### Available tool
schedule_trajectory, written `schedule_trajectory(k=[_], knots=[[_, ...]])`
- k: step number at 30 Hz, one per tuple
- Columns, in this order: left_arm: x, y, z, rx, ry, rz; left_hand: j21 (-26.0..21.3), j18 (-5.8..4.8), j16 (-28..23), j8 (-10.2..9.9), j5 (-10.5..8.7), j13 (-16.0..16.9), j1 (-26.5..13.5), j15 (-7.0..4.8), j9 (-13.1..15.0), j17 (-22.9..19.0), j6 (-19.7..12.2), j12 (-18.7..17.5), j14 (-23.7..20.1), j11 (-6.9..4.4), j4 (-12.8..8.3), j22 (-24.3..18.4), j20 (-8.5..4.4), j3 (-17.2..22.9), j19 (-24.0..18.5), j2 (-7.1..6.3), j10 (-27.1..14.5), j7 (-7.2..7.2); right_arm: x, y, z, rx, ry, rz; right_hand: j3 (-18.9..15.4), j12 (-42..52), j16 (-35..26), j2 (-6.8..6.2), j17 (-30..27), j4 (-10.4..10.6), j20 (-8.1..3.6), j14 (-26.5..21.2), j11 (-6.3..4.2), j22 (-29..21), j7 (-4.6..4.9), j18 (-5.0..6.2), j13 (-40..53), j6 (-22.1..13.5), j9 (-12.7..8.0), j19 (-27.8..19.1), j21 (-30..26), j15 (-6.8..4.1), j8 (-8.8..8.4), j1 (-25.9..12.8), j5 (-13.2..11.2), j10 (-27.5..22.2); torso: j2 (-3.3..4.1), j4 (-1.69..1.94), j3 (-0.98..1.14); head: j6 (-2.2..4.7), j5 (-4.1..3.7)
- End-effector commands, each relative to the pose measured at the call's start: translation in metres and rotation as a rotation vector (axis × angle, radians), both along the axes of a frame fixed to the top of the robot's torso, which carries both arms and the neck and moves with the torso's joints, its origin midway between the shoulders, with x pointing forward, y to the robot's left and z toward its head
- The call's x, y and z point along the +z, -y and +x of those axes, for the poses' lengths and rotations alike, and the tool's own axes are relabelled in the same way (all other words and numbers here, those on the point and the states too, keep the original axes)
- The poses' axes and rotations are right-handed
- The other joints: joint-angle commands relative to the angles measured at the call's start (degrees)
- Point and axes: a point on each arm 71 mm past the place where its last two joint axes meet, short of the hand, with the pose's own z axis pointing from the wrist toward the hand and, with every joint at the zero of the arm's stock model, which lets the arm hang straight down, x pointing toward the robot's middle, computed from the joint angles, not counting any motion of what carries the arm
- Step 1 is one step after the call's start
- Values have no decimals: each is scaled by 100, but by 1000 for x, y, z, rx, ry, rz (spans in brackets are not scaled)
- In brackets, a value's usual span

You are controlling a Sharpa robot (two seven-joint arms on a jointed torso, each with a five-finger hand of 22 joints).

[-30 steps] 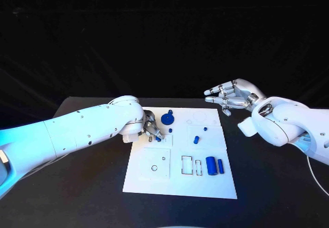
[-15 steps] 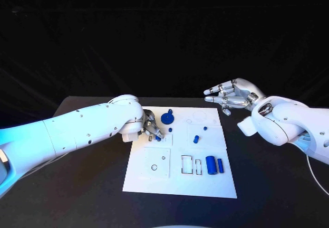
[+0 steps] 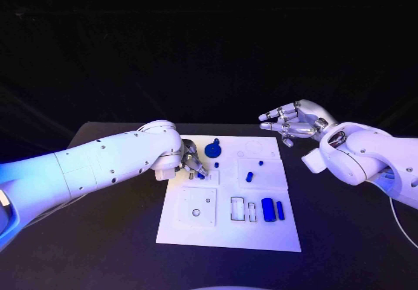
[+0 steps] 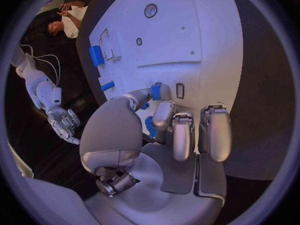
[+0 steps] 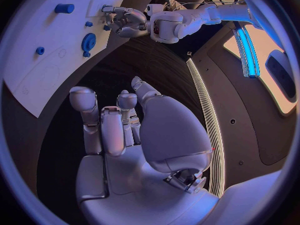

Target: Assemble the parts on the task board

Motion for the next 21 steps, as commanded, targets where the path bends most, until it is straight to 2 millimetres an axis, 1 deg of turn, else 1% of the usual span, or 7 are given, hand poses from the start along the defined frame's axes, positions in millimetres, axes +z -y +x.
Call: schedule_trajectory(k=[1,10,21], knots=[[-7,-2,-3,-12,-24,33,29,-109,14,-23,50,36,232,-30,9,1509,174,49,603,3,-484,957,-34,454,347,147,53,-111,-1,-2,-1,18,-6,-5,11,4,-40,27,-3,32,-16,240,-7,-5,-3,92,-9,-53,-2,32,-21,-24,-19,-25,37,-42,1,1,2,-9,0],[-7,-4,-2,-15,-24,44,35,-112,14,-38,133,88,217,-29,8,1509,222,88,603,0,-516,967,-32,499,351,124,93,-114,-2,-1,0,17,-7,-5,14,2,-44,28,-7,33,-16,239,-8,-11,-3,93,-12,-54,-2,31,-25,-24,-19,-25,53,-45,-1,-1,1,-28,-11],[-8,-3,-4,-41,-44,54,26,-109,14,-44,158,115,211,-28,8,1509,239,109,603,-2,-529,958,-31,513,347,115,111,-116,-2,-2,0,18,-8,-6,14,2,-44,28,-7,33,-16,239,-8,-11,-3,93,-12,-54,-2,31,-25,-24,-19,-25,53,-45,1,-1,2,-43,-14]])
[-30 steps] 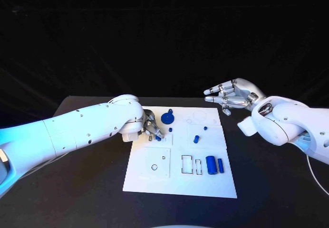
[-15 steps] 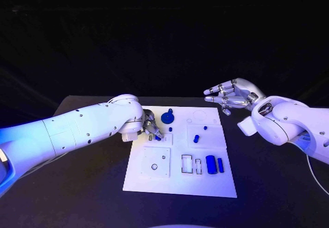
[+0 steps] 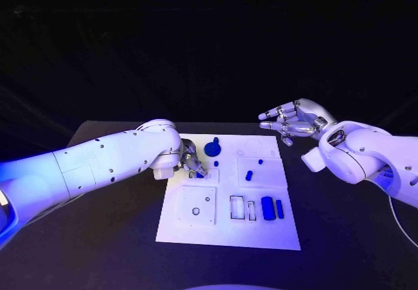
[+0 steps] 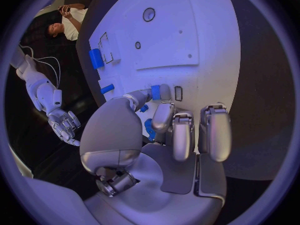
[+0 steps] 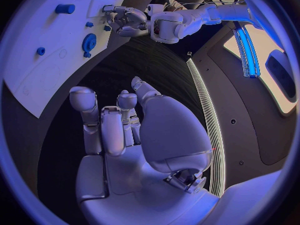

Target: Assemble the parts on the task board

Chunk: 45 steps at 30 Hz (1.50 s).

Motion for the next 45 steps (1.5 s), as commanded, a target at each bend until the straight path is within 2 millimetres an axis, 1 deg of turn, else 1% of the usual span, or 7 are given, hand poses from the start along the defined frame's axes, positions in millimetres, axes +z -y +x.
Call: schedule_trajectory(k=[1,25,33,35,37,42,45], knots=[[-6,-2,-3,-24,-29,42,14,-109,14,-35,37,15,190,-28,3,1510,172,27,603,0,-528,958,-31,513,347,134,30,-140,-1,-2,-1,17,-4,-4,14,2,-21,28,-7,33,-16,239,-8,-5,-3,93,-5,-54,-2,31,-26,-24,-19,-25,19,-45,1,-2,1,-10,-2],[-8,0,2,5,-32,55,-3,-104,14,-92,52,20,-42,-24,5,1510,248,9,603,6,-392,950,-27,544,340,238,52,-137,-1,-3,-1,20,-7,-5,14,2,-21,28,-7,33,-16,239,-8,-5,-3,93,-5,-54,-2,31,-26,-24,-19,-25,19,-45,1,-2,6,-16,3],[-10,-1,5,19,-68,72,-20,-101,14,-134,20,23,-354,-20,25,1510,295,-9,603,10,-150,944,-22,329,333,315,52,-141,-2,-3,-1,23,-9,-7,17,-4,-22,27,-5,33,-16,239,-8,-8,-3,93,-11,-56,-2,31,-29,-25,-20,-27,34,-50,0,-3,6,-34,16],[-11,-1,5,19,-73,77,-37,-97,14,-160,7,5,-523,-21,36,1510,299,-37,603,6,-48,932,-18,64,326,185,33,-149,-2,-3,-1,24,-11,-7,19,-6,-23,28,-6,33,-17,239,-9,-12,-4,94,-14,-56,-2,30,-31,-25,-20,-25,40,-52,4,-4,5,-34,13],[-11,-1,6,19,-74,79,-38,-96,14,-171,-1,7,-607,-20,39,1510,315,-41,603,7,33,934,-20,-70,325,175,31,-148,-2,-3,-1,25,-11,-8,22,-5,-25,29,-7,32,-17,239,-9,-12,-4,94,-12,-57,-2,31,-32,-25,-20,-23,48,-52,2,-3,3,-36,12],[-11,-1,7,23,-75,82,-35,-98,14,-213,10,33,-662,-29,44,1510,348,-33,603,-1,195,946,-27,-293,329,335,36,-161,-2,-3,-1,26,-13,-8,43,-10,-29,26,-3,27,-18,240,-10,-26,-3,95,-19,-59,-2,31,-44,-27,-21,-18,161,-63,-1,0,3,-42,9],[-12,-2,7,22,-78,84,-33,-99,14,-218,13,40,-652,-29,45,1510,352,-28,603,-3,203,948,-28,-302,330,364,39,-162,-2,-3,-1,27,-14,-9,53,-10,-34,22,-4,26,-19,240,-10,-30,-2,96,-21,-60,-2,32,-49,-27,-22,-18,217,-66,-2,0,3,-48,11]])
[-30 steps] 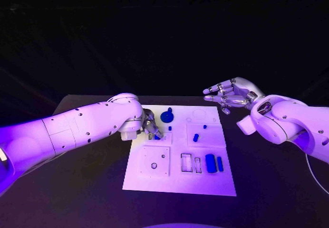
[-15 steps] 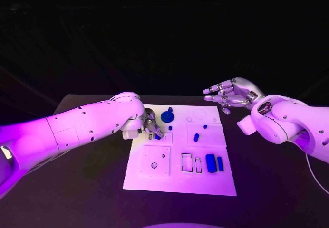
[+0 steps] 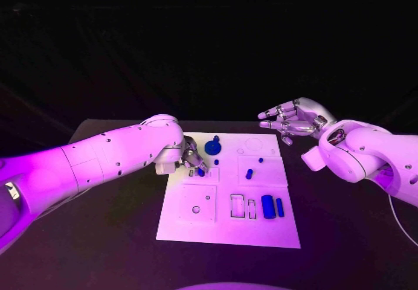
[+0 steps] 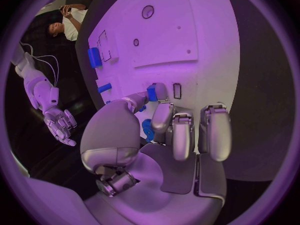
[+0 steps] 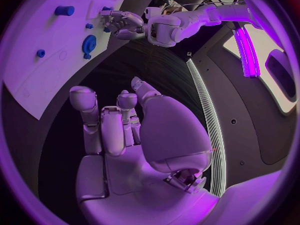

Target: Assemble the parts on the task board

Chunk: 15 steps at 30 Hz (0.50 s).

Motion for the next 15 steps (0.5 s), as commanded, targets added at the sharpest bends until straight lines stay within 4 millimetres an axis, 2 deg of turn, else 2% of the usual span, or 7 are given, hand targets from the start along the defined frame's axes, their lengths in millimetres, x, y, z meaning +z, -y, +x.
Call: schedule_trajectory(k=[1,7,15], knots=[[-10,-4,-4,19,-45,69,0,-100,14,-29,-24,9,-2,-30,1,1506,-13,-2,603,-21,-1,953,-28,-32,333,86,21,41,-1,-2,-1,20,-7,-6,39,-10,-34,21,-3,10,-19,240,7,-9,18,96,-7,-40,-2,32,-26,-27,-22,-19,37,-50,-2,2,-2,-6,2],[-10,-5,-4,16,-51,74,18,-106,14,-60,-28,35,-63,-27,3,1506,8,11,603,-17,129,976,-27,-179,343,125,31,47,-1,-2,-1,21,-7,-6,39,-10,-39,17,-3,36,-18,241,12,-18,22,96,-11,-40,-2,33,-34,-24,-21,-58,89,-51,-1,3,-2,-19,5],[-11,-5,-4,8,-57,75,17,-106,14,-75,-26,45,-24,-29,11,1506,14,11,603,-21,116,979,-27,-276,343,63,32,38,-1,-2,-1,23,-9,-7,37,-14,-42,17,-6,44,-18,240,13,-27,22,97,-16,-40,-2,29,-39,-24,-22,-68,93,-53,-3,0,-4,-33,1]])
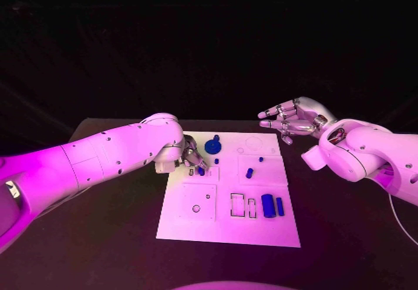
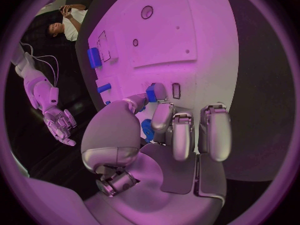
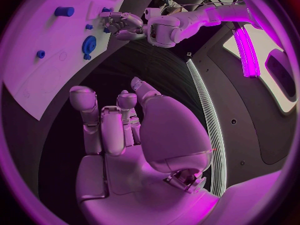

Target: Assemble the parts on the task board

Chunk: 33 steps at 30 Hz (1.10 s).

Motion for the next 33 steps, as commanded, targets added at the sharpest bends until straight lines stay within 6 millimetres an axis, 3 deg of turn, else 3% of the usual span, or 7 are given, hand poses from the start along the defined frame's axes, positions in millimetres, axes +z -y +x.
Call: schedule_trajectory(k=[1,9,19,33], knots=[[-10,-4,-5,9,-53,73,17,-106,14,-36,-26,8,53,-30,4,1507,12,9,603,-23,-28,980,-28,-64,343,-32,32,35,-1,-2,-1,20,-6,-6,7,-14,-19,16,-6,13,-18,240,-9,-5,6,97,-10,-23,-2,29,-39,-24,-22,-67,26,-32,-1,-3,0,-8,-3],[-10,-4,-6,1,-56,74,23,-109,14,-56,-33,18,121,-32,17,1507,21,5,603,-26,-75,992,-29,-220,347,-153,33,33,-1,-2,-1,22,-8,-6,7,-14,-19,16,-6,13,-18,240,-9,-5,6,97,-10,-23,-2,29,-39,-24,-22,-67,26,-32,-1,1,-1,-11,-8],[-10,-4,-5,6,-45,74,23,-111,14,-117,-51,47,6,-29,36,1507,92,-6,603,-23,166,1010,-28,-941,351,-284,46,36,-2,-1,-1,17,-8,-7,6,-26,-32,16,-20,27,-17,237,-8,-30,6,101,-22,-26,-3,19,-55,-23,-23,-85,39,-41,1,1,-1,-16,-6],[-9,-4,-5,13,-35,67,24,-112,14,-174,-135,76,53,-35,58,1507,127,-12,603,-28,414,1027,-33,-1609,356,-255,57,28,-2,0,0,7,-7,-5,-31,-78,-61,41,-37,172,-9,229,1,-98,8,111,-86,-42,-3,-7,-105,-14,-28,-243,20,-77,0,-5,1,-13,-3]])
